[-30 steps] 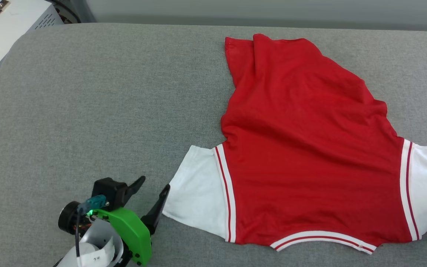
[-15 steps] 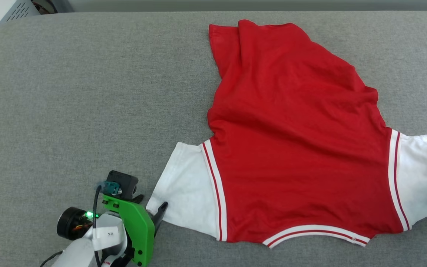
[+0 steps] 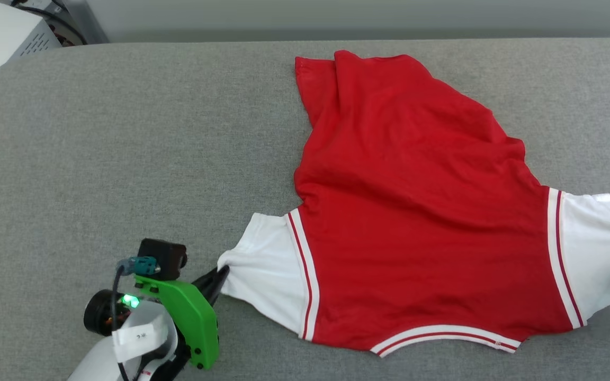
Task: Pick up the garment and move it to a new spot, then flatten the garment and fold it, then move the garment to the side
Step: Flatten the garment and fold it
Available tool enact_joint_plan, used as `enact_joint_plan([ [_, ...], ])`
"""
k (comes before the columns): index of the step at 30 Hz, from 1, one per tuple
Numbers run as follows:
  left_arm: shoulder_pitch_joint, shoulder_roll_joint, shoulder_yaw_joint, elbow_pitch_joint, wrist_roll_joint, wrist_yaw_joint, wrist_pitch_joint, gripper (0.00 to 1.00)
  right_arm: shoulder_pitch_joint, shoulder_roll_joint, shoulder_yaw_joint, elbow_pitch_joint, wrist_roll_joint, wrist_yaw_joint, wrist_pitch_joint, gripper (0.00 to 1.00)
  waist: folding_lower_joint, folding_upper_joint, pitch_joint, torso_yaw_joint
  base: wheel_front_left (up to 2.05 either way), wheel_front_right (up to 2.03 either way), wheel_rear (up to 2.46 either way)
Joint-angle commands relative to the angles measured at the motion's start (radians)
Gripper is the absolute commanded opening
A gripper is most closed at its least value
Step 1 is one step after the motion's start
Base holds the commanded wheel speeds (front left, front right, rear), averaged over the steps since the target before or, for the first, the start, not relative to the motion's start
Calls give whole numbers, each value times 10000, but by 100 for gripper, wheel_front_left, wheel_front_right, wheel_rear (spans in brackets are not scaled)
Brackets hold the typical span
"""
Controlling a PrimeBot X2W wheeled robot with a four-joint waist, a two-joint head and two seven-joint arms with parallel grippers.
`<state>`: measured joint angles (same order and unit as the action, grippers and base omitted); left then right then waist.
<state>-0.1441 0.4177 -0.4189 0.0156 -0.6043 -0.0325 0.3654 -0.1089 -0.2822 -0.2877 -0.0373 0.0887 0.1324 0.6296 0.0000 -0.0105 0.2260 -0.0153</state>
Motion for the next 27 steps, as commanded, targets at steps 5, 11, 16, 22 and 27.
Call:
enact_joint_plan([
  [5, 123, 22, 697, -610, -279, 15, -971, 0, 95, -252, 118, -333, 455, -17, -27, 0, 0, 105, -886, 109, 0, 0, 0],
  [11, 278, 137, 1230, -1456, -485, 162, -1435, 0, 51, -502, 166, -904, 1183, -17, 303, 0, 0, 105, -1550, 103, 0, 0, 0],
  [16, 309, 391, 1689, -2260, -489, 411, -1541, 0, -208, -775, 197, -1365, 1729, -17, 588, 0, 0, 105, -1959, 30, 0, 0, 0],
  [22, 71, 656, 2310, -3386, -708, 640, -1486, 0, -988, -822, 80, -1937, 2595, -17, 1079, 0, 0, 105, -2217, -86, 0, 0, 0],
  [27, -797, 1031, 3009, -4184, -829, 891, -1219, 0, -2178, -1349, 370, -2221, 2969, -17, 1474, 0, 0, 105, -2184, -221, 0, 0, 0],
])
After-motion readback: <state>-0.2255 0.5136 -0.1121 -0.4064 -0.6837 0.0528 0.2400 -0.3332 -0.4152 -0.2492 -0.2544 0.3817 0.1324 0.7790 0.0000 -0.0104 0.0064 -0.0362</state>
